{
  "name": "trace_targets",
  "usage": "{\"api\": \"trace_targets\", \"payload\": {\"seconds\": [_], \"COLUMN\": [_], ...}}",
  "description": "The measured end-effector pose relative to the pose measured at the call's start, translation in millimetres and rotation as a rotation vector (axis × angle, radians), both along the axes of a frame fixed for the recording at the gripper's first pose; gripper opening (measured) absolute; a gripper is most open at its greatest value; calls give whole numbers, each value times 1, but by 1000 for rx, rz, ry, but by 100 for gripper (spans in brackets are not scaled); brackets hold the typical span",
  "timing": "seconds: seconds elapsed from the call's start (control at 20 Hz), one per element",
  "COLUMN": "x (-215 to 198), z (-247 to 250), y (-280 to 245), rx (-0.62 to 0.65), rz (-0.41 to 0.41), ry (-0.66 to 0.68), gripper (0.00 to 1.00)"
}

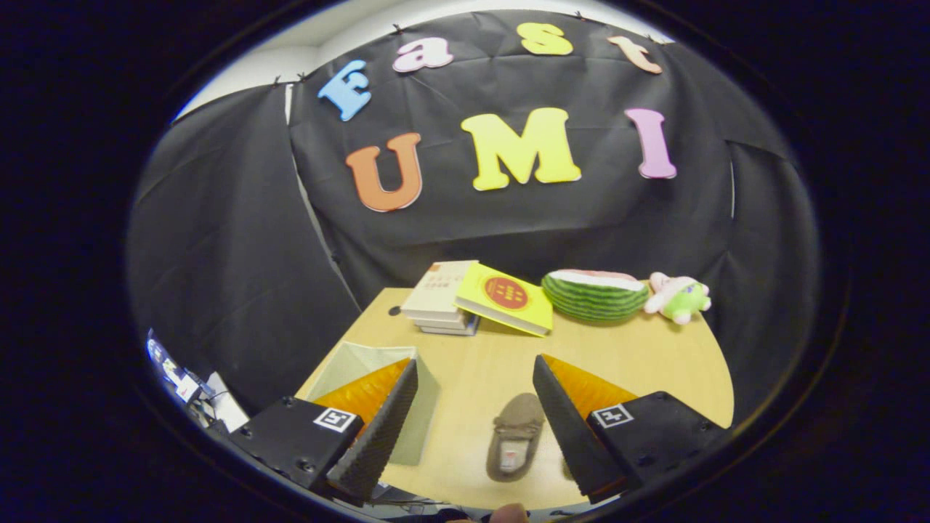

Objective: Open the storage box then place both shoes into the box .Put the left shoe in first, then the right shoe, with the right side of both shoes facing outward in a uniform manner.

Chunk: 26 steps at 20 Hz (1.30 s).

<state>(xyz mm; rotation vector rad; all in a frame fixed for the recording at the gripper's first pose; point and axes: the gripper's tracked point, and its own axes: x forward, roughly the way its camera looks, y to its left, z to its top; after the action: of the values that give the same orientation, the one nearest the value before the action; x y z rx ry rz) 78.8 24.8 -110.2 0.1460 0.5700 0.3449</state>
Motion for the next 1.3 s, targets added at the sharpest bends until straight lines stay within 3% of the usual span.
{"api": "trace_targets", "payload": {"seconds": [0.4, 0.9, 1.15, 1.3], "x": [-6, -28, -32, -38], "z": [-92, -225, -256, -268], "y": [-36, -33, -26, -18], "rx": [-8, 30, 77, 51], "rz": [19, 86, 95, 116], "ry": [214, 639, 801, 864], "gripper": [100, 98, 87, 72]}}
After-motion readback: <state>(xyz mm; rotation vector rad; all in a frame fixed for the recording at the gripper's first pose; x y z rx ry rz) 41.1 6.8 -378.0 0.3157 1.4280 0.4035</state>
